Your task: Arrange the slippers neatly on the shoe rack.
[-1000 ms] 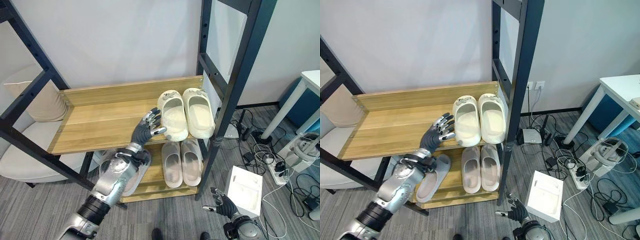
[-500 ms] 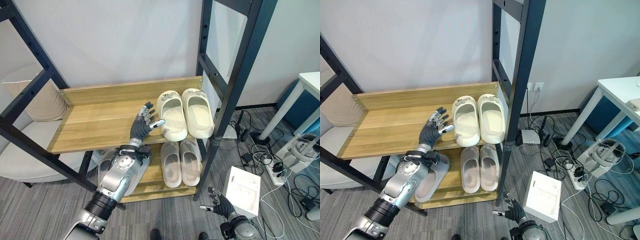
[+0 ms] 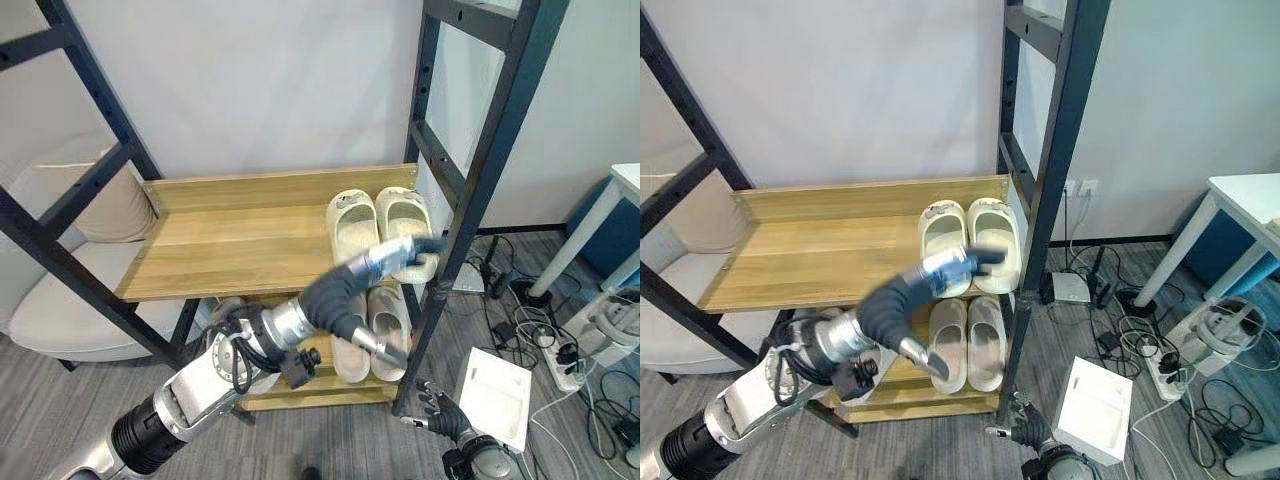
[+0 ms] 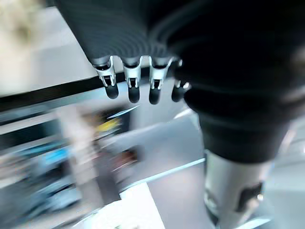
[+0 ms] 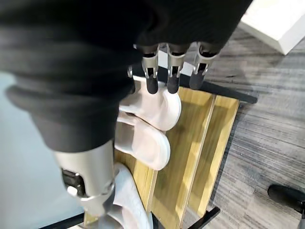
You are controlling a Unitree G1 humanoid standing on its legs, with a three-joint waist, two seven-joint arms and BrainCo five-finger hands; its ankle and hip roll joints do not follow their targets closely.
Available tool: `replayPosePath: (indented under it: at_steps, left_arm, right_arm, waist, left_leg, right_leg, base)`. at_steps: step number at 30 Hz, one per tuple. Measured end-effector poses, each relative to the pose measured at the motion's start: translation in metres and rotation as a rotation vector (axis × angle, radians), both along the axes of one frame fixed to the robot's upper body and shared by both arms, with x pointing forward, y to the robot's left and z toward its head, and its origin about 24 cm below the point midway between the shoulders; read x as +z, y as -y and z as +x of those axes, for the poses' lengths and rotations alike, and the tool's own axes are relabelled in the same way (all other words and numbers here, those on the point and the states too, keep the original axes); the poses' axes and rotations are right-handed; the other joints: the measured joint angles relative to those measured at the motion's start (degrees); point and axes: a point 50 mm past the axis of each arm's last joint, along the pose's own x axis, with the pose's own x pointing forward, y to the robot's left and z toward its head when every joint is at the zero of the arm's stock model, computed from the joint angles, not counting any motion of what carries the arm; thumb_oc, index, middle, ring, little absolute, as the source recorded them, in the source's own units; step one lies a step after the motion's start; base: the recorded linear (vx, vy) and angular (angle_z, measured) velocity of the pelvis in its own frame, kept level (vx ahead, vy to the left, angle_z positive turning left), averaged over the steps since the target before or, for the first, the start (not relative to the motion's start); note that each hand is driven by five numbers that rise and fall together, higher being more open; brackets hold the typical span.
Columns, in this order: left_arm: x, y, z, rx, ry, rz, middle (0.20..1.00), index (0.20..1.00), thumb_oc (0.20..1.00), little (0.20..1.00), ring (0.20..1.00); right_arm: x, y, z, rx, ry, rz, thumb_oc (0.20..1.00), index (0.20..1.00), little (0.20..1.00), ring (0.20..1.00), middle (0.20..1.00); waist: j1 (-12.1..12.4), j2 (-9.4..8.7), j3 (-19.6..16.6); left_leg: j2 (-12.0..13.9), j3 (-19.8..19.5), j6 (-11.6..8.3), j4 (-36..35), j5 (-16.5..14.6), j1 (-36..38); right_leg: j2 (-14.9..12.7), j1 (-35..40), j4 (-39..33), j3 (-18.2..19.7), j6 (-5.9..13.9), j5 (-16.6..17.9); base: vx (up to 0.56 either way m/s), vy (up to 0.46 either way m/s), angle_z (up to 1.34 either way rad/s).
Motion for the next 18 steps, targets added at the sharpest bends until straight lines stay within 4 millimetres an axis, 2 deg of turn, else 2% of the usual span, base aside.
replayPosePath:
  at_steps: [1,2,3,4,5,6,8,9,12,13,14,18]
  left_arm:
    - [-0.030,-0.008,-0.001,0.066,-0.113,0.031,1.000,1.000,1.000,1.000,1.000]
    - [-0.051,-0.017,-0.005,0.094,-0.178,0.108,1.000,1.000,1.000,1.000,1.000]
    - [-0.058,-0.021,-0.006,0.103,-0.191,0.145,1.000,1.000,1.000,1.000,1.000]
    - [-0.091,-0.039,-0.019,0.163,-0.268,0.260,1.000,1.000,1.000,1.000,1.000]
    - [-0.107,-0.048,-0.025,0.195,-0.314,0.314,1.000,1.000,1.000,1.000,1.000]
    - [-0.130,-0.058,-0.038,0.218,-0.385,0.423,1.000,1.000,1.000,1.000,1.000]
    - [-0.153,-0.070,-0.048,0.286,-0.439,0.476,1.000,1.000,1.000,1.000,1.000]
    - [-0.186,-0.081,-0.064,0.379,-0.562,0.571,1.000,1.000,1.000,1.000,1.000]
    - [-0.204,-0.086,-0.074,0.561,-0.652,0.529,1.000,1.000,1.000,1.000,1.000]
    - [-0.221,-0.085,-0.077,0.729,-0.749,0.477,1.000,1.000,1.000,1.000,1.000]
    - [-0.230,-0.082,-0.080,0.813,-0.805,0.469,1.000,1.000,1.000,1.000,1.000]
    - [-0.230,-0.086,-0.075,1.007,-0.881,0.313,1.000,1.000,1.000,1.000,1.000]
  right_arm:
    - [0.001,0.004,0.001,0.005,0.001,-0.009,1.000,1.000,1.000,1.000,1.000]
    - [0.001,0.006,0.000,0.005,0.000,-0.016,1.000,1.000,1.000,1.000,1.000]
    - [0.001,0.007,0.000,0.005,0.000,-0.018,1.000,1.000,1.000,1.000,1.000]
    - [0.002,0.011,0.001,0.007,-0.001,-0.032,1.000,1.000,1.000,1.000,1.000]
    - [0.002,0.013,0.001,0.007,0.001,-0.037,1.000,1.000,1.000,1.000,1.000]
    - [0.002,0.017,0.000,0.002,-0.004,-0.047,1.000,1.000,1.000,1.000,1.000]
    - [0.003,0.019,0.001,0.000,0.001,-0.050,1.000,1.000,1.000,1.000,1.000]
    - [0.004,0.019,0.003,-0.015,0.008,-0.045,1.000,1.000,1.000,1.000,1.000]
    - [0.005,0.015,0.008,-0.039,0.027,-0.030,1.000,1.000,1.000,1.000,1.000]
    - [0.005,0.013,0.008,-0.054,0.032,-0.032,1.000,1.000,1.000,1.000,1.000]
    - [0.005,0.009,0.010,-0.063,0.039,-0.022,1.000,1.000,1.000,1.000,1.000]
    - [0.006,0.009,0.011,-0.115,0.049,-0.019,1.000,1.000,1.000,1.000,1.000]
  waist:
    - [-0.21,0.69,-0.21]
    - [-0.29,0.63,-0.19]
    - [-0.29,0.55,-0.14]
    - [-0.22,0.39,0.00]
    - [-0.45,0.61,-0.11]
    - [-0.29,-0.09,0.28]
    - [-0.15,-0.17,0.41]
    - [-0.04,-0.78,0.58]
    - [-0.02,-1.50,0.75]
    - [-0.04,-1.64,0.73]
    - [-0.09,-2.15,0.66]
    - [-0.05,-2.45,0.88]
  left_leg:
    - [0.05,0.07,-0.03,0.00,-0.02,0.19]
    - [0.12,0.07,-0.04,0.00,-0.01,0.12]
    - [0.16,0.06,-0.04,0.00,-0.01,0.08]
    - [0.32,0.22,-0.07,0.00,0.01,-0.01]
    - [0.35,0.31,-0.10,0.01,-0.01,0.06]
    - [0.39,0.21,-0.10,0.00,-0.01,-0.06]
    - [0.37,0.42,-0.15,0.01,-0.04,0.12]
    - [0.26,0.46,-0.20,0.01,0.04,0.17]
    - [0.19,0.35,-0.22,0.01,0.03,0.18]
    - [0.02,0.17,-0.01,0.01,0.18,0.30]
    - [0.09,-0.06,0.04,0.01,0.22,0.29]
    - [0.18,-0.27,0.04,0.01,0.21,0.22]
  right_leg:
    - [0.03,-0.10,-0.01,0.11,-0.15,-0.09]
    - [0.10,-0.21,-0.01,0.11,-1.01,-0.63]
    - [0.14,-0.25,-0.01,0.10,-1.02,-0.63]
    - [0.31,-0.47,-0.01,0.30,-1.03,-0.64]
    - [0.33,-0.47,-0.02,0.40,-1.06,-0.66]
    - [0.39,-0.47,-0.01,0.25,-1.13,-0.71]
    - [0.36,-0.43,-0.02,0.48,-1.13,-0.72]
    - [0.25,-0.30,-0.02,0.36,-1.00,-0.65]
    - [0.18,-0.24,-0.02,0.32,-0.80,-0.65]
    - [0.06,0.08,-0.02,0.19,-0.62,-0.70]
    - [0.13,0.07,-0.02,-0.10,-0.59,-0.75]
    - [0.25,0.21,-0.02,-0.74,-0.45,-0.87]
  base:
    - [0.00,0.000,0.00]
    - [0.00,-0.009,-0.03]
    - [0.00,-0.004,-0.05]
    - [0.01,-0.002,-0.06]
    - [0.02,0.000,-0.04]
    - [0.00,0.000,0.00]
    - [0.00,0.000,0.00]
    - [0.00,0.000,0.00]
    - [0.00,0.000,0.00]
    - [0.00,-0.019,0.09]
    - [0.00,-0.021,0.10]
    - [-0.01,-0.012,0.05]
